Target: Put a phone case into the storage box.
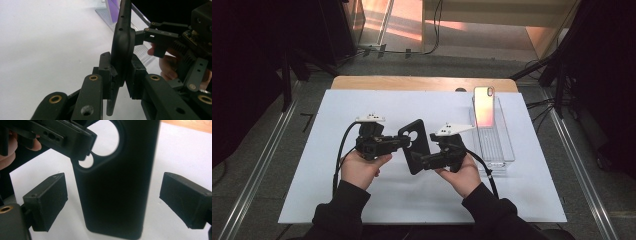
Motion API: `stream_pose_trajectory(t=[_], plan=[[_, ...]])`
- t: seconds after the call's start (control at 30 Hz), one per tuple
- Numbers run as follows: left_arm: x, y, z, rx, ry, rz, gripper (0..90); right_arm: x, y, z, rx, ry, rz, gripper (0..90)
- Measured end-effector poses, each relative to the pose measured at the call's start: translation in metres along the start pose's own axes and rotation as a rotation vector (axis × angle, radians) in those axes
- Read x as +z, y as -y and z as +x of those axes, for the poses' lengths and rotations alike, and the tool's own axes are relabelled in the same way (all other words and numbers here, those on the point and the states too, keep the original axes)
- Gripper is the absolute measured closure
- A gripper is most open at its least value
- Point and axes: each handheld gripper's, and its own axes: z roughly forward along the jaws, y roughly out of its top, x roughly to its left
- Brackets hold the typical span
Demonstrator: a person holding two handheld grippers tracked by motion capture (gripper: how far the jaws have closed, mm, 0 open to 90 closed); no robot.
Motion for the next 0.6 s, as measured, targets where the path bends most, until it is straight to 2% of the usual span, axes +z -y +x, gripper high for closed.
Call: stream_pose_trajectory(t=[0.13,0.3,0.43,0.53,0.6], plan=[[0.004,0.001,-0.004,-0.002,0.006,-0.002,76.9,0.004,0.001,0.002,0.016,-0.006,-0.007,6.2],[0.009,0.002,-0.009,0.005,0.011,0.010,76.9,0.012,0.001,0.006,0.011,0.036,0.017,6.2],[0.011,0.003,-0.012,-0.005,0.029,0.010,76.9,0.015,0.001,0.006,0.012,0.043,0.013,6.3],[0.012,0.003,-0.014,0.005,0.022,0.012,76.9,0.017,0.002,0.006,0.006,0.073,0.020,12.1],[0.012,0.003,-0.013,0.004,0.024,0.012,76.8,0.017,0.001,0.005,0.000,0.062,0.025,12.6]])
